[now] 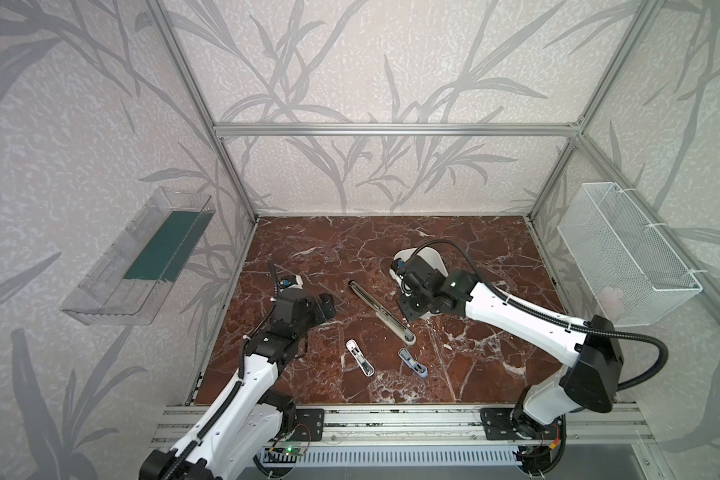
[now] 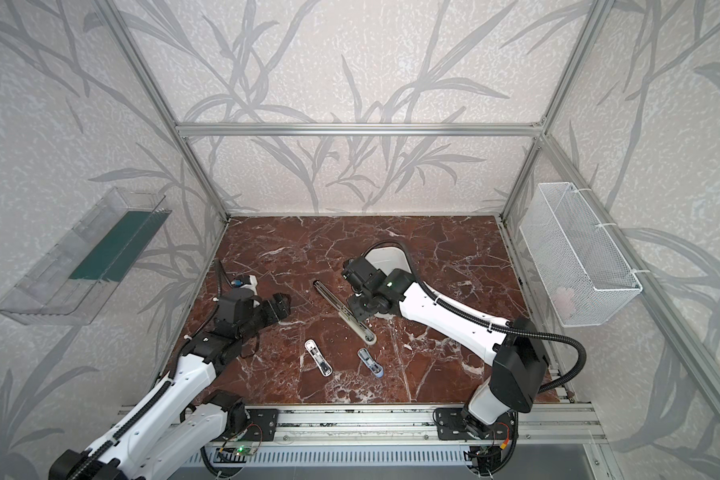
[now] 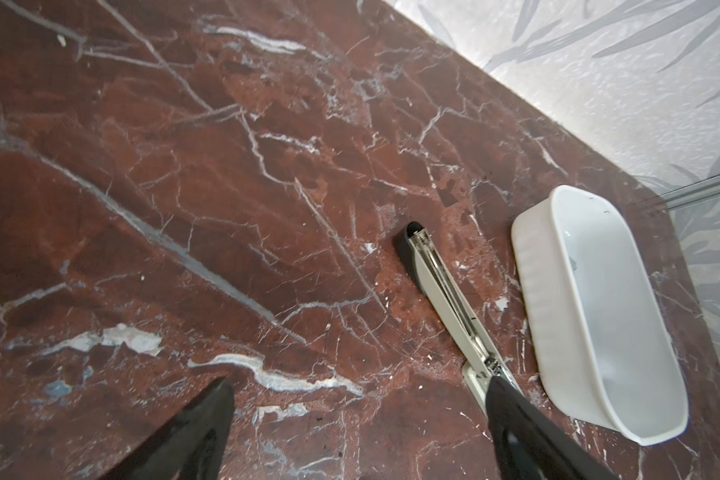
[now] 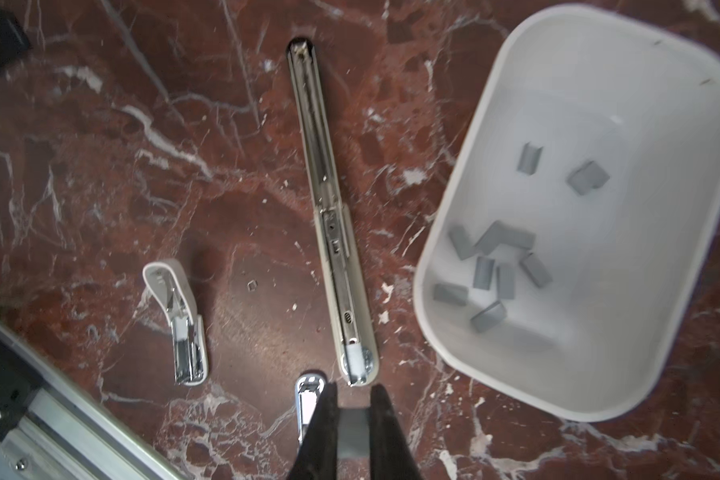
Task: Load the staples into the stapler
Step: 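Carry the held strip with the right gripper back toward the stapler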
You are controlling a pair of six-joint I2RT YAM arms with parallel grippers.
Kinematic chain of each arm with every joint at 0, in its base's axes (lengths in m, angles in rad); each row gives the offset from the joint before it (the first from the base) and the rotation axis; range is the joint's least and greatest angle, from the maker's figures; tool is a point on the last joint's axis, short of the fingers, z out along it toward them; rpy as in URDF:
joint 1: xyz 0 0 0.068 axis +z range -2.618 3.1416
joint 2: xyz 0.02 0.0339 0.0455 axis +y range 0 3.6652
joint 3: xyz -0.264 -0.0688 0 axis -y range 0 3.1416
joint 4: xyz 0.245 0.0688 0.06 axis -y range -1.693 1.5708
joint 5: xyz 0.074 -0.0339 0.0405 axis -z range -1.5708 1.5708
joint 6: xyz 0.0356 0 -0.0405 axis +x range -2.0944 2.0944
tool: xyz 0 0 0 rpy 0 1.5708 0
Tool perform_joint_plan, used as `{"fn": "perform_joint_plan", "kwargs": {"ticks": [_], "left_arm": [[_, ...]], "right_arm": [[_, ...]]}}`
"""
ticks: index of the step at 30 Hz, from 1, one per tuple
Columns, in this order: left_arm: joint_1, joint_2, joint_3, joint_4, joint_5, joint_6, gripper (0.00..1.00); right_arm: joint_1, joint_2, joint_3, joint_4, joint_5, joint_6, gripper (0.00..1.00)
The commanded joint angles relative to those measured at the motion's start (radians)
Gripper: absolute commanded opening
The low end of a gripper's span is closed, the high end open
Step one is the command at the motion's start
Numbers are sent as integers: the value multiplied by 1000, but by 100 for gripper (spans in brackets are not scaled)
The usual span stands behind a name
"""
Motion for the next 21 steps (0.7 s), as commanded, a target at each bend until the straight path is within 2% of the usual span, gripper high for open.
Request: {"fn": "perform_joint_plan", "kwargs": {"ticks": [1,5,7,12,15,18,21], "left_arm": [[14,15,-27,-22,-51,58,95],[24,78,-61,37,-30,57,94],[24,94,-99,95,-4,76,94],[24,59,-126,119,67,29,93],[24,12,-165,159,130,-55,89],[24,-8,-255,319,274,-104,88],[20,-3,-321,437,331,-153,86]], "right_arm": [[27,-15,-59,91,-53,99,7],[101,14,-78,117,-39,171,5],[173,23,-86,138,-8,223,5],[289,66,-108,209,9,352,5],[332,106,-91,226,16,367,5],[341,130,-82,246,18,366,4],[334,130,-76,229,56,350,5]]}}
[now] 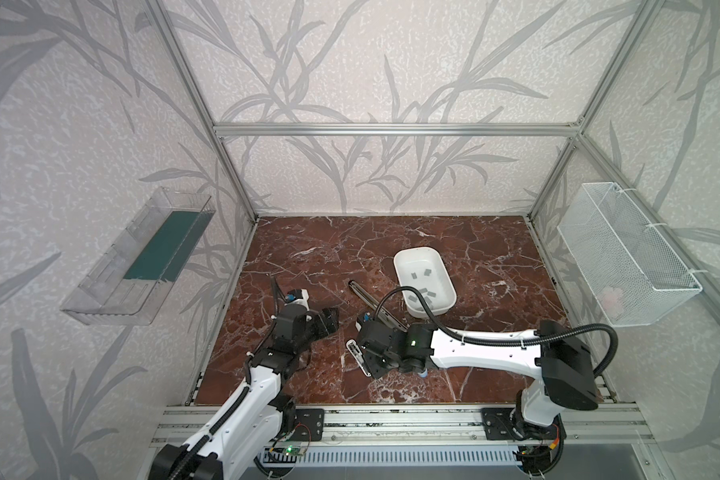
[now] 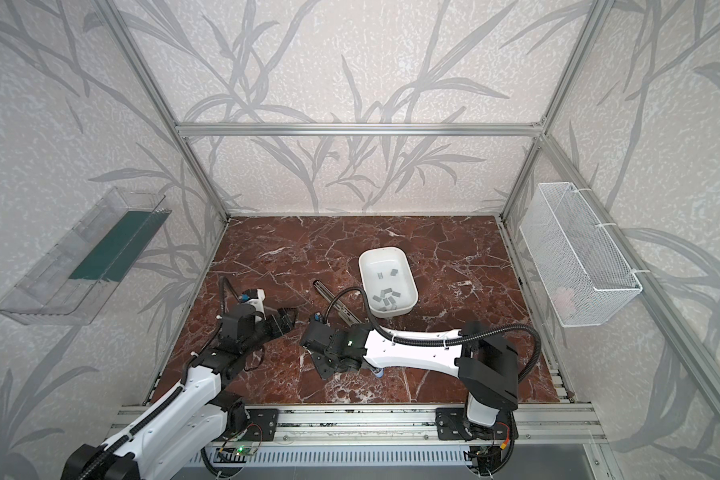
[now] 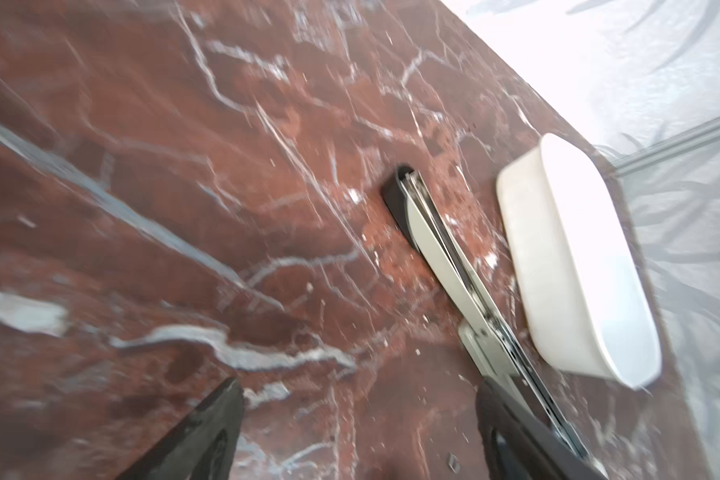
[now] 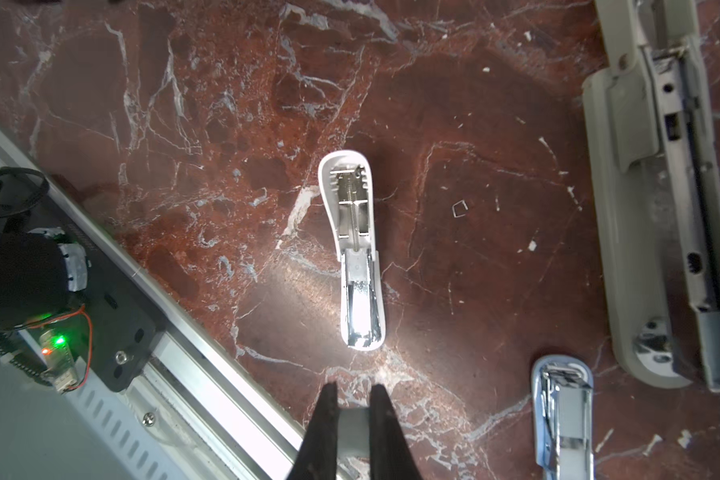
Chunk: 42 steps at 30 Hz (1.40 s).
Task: Load the staples into the stapler
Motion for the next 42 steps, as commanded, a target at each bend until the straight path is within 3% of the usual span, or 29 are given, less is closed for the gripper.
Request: {"fn": "perform_joint_plan", "kwargs": {"ticks": [1,6,12,20,29,37,42], "left_arm": [[-2,12,-60,172,134,-74,86],[-62,90,-46,191,186,-71,78],[-147,51,-51,91,112,-64,72],[-243,54,-29,-66,19,-84,73],[-325,115,-34,40,-6,-106,70],[-366,258,5,84,-85,-129,56],[-376,205,-12,28,-144,-150,42]], "right_arm": [[-15,-5,16,2,59,5,5],[-83,-33,-13,2,27,-66,5],[-86,-25,-38,49,14,-50,4],[-97,-20,-52,79,9,-74,4],[-99,-28,-89,119,-7,-61,3],[-98,-36,-105,137,-13,-57,3],[-99,-40,-114,146,-19,-61,3]]}}
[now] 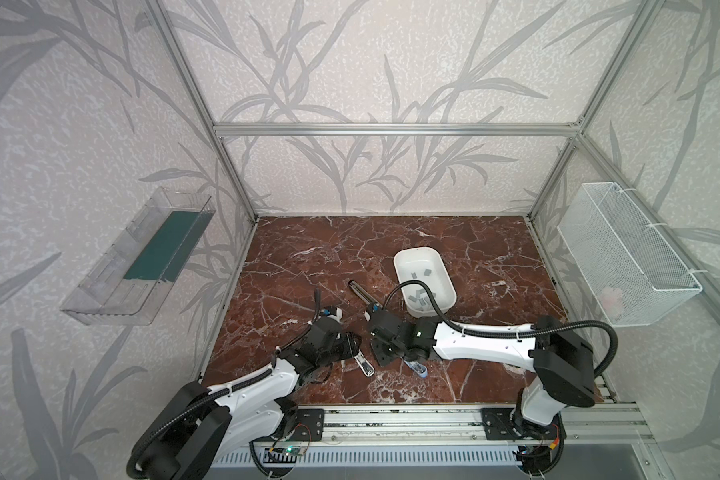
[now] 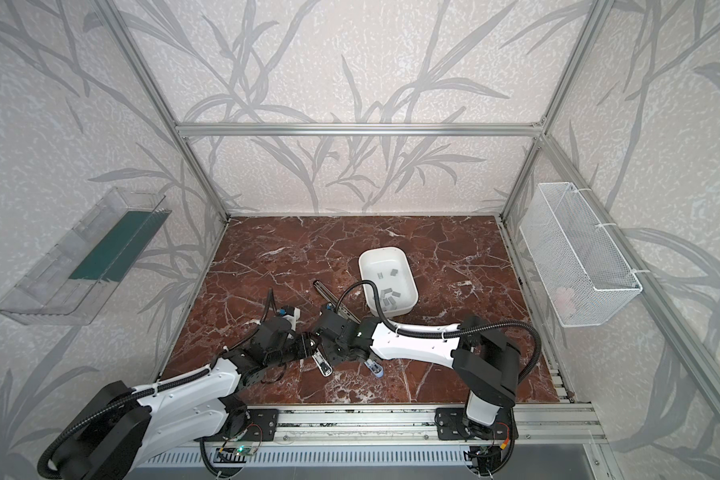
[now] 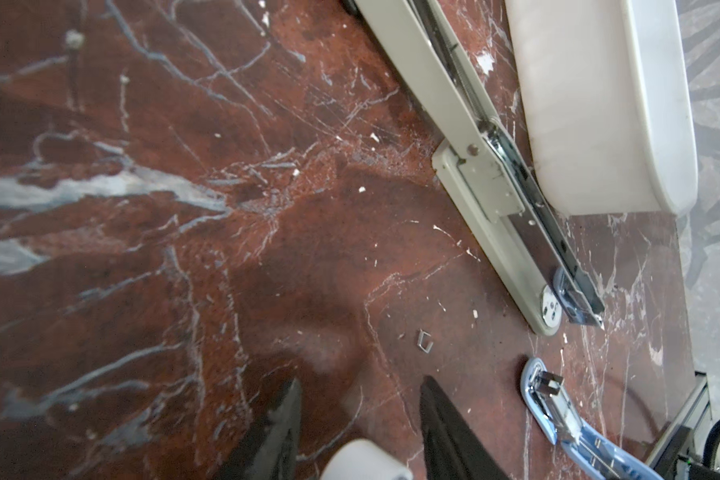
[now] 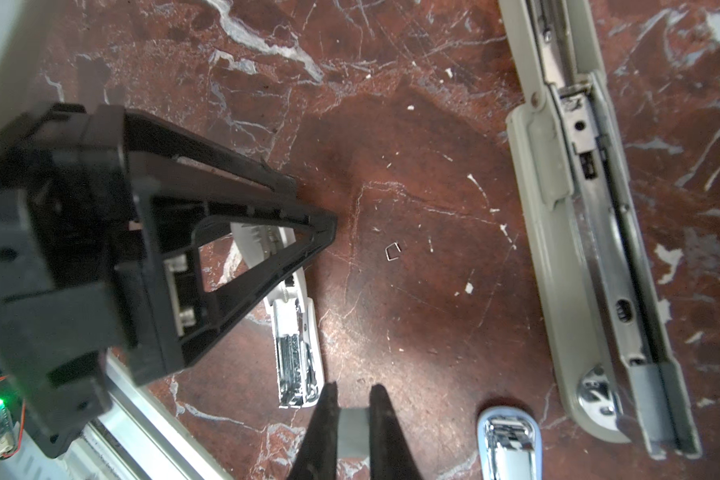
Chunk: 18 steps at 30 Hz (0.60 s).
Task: Load the staples into the stapler
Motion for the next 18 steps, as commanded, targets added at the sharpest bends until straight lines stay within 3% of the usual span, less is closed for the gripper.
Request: {"fn": "perform_joint_plan", "kwargs": {"ticks": [1,9,13,18], "left_arm": [[-8,-50,-10,-54,-73,-30,39],[-11,-98,-24,-66,-120,-39,27],[-13,-58,-21,-6,-108,-40,21],[-20,-74,-37,23,-115,-32,24]], "right_arm": [[-2,-34,-16,15,-8,-3,3],[-8,-27,-15,31,-12,-35,3],[-8,-33,-11,59,-27,-136,3],[-7,-33,-11,61,-26,-259,3]]}}
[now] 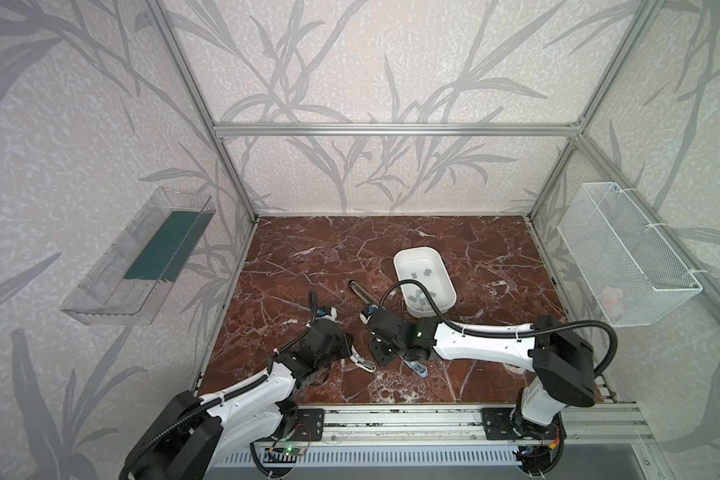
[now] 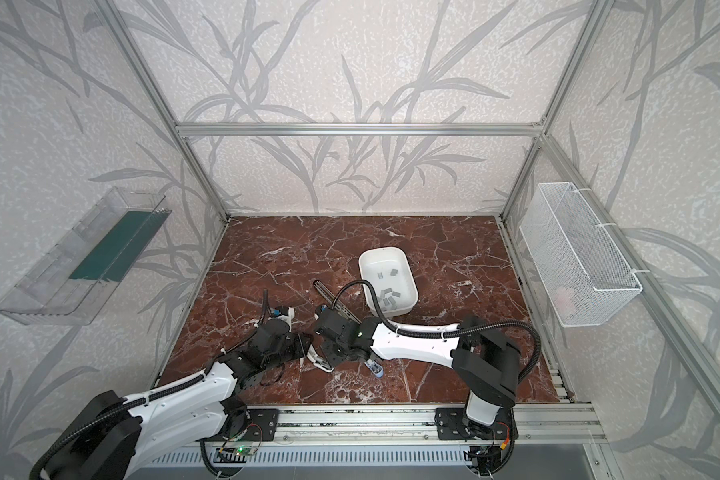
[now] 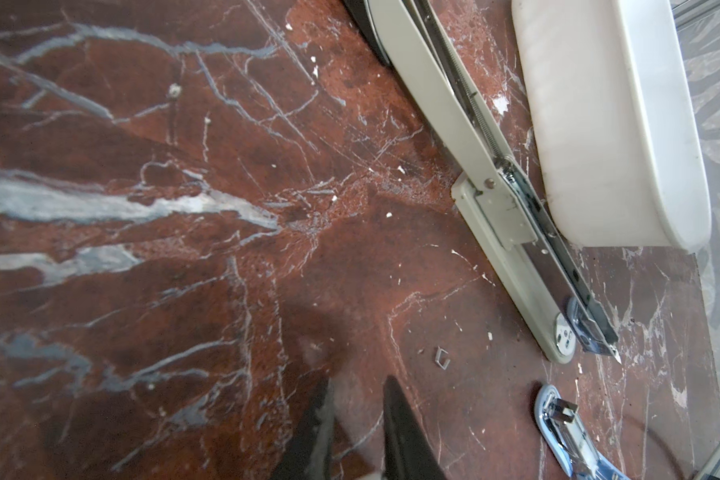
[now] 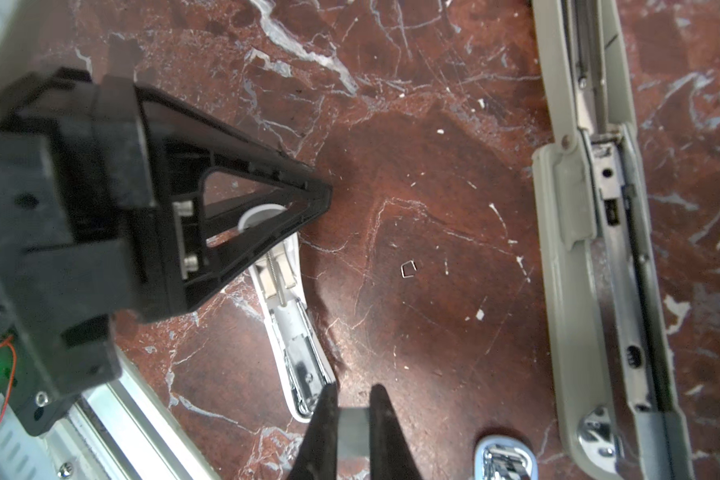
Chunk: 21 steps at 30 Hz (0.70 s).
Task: Load the staples into the stapler
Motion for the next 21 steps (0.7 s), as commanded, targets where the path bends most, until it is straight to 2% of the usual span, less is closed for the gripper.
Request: {"fn": "perform_joint_plan", "kwargs": {"ticks": [1,6,8,10,12,14,18,21], "left_arm": [[-10,-39,-33,42,-30,0,26],[-25,-183,-80,37,-55,27,31],[-30,-241,-97,20,-68,28,42],[-31,-294,-112,-10,-81,30,62],[-32,-339,-111,-60,-98,36,70],[-31,-387,-109,-107,-146,42,72],[-19,-538,-23,-346,-274,68,75],[22,-605,65,-540,-350,69,76]], "right_arm": [[-5,-34,-4,17,-11,-116,3],[0,-28,-5,26,-54,-183,3],[5,-21,-3,28,-62,-190,3],[7,-15,-2,29,-70,-185,3],[12,-10,-4,38,-79,-178,3],[16,0,0,43,-98,-179,3],[40,35,22,28,-111,-207,2],[54,57,39,8,-101,-222,2]]}}
